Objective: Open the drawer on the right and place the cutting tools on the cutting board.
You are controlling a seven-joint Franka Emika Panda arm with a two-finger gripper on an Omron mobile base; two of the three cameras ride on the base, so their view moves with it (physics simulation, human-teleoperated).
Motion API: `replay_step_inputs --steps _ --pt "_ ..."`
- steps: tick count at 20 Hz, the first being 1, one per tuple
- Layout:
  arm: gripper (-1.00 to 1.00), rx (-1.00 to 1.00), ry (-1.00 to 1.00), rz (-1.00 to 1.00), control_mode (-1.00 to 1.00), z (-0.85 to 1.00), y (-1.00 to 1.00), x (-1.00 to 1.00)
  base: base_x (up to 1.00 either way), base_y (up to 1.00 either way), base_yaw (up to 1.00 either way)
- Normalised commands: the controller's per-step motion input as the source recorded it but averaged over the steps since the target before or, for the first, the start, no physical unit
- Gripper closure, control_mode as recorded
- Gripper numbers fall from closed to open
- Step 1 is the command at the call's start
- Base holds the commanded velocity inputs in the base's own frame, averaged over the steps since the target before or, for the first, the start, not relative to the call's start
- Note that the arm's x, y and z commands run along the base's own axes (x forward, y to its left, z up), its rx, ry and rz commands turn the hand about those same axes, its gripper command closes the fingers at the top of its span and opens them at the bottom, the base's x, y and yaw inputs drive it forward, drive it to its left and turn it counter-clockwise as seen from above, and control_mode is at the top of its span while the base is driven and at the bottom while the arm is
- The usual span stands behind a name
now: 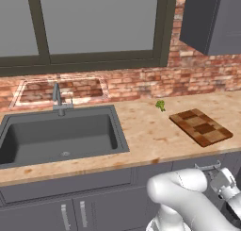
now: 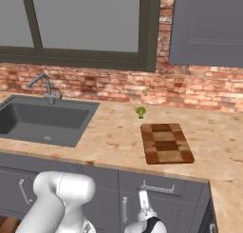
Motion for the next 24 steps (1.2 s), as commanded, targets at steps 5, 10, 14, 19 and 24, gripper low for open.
replay_step_inputs --steps 5,10,14,19,24 --pt "-1.0 0.0 0.1 -0.02 -1.0 -0.21 -0.03 0.26 0.0 0.0 0.0" --pt "-1.0 0.0 0.11 -0.01 -1.0 -0.21 -0.13 0.28 0.0 0.0 0.0" --pt "-1.0 0.0 0.08 0.0 -1.0 -0.21 -0.16 0.28 0.0 0.0 0.0" --pt "-1.0 0.0 0.06 0.0 -1.0 -0.24 -0.2 0.23 0.0 0.0 0.0" --pt "-1.0 0.0 0.05 0.0 -1.0 -0.3 -0.24 0.19 0.0 0.0 0.0"
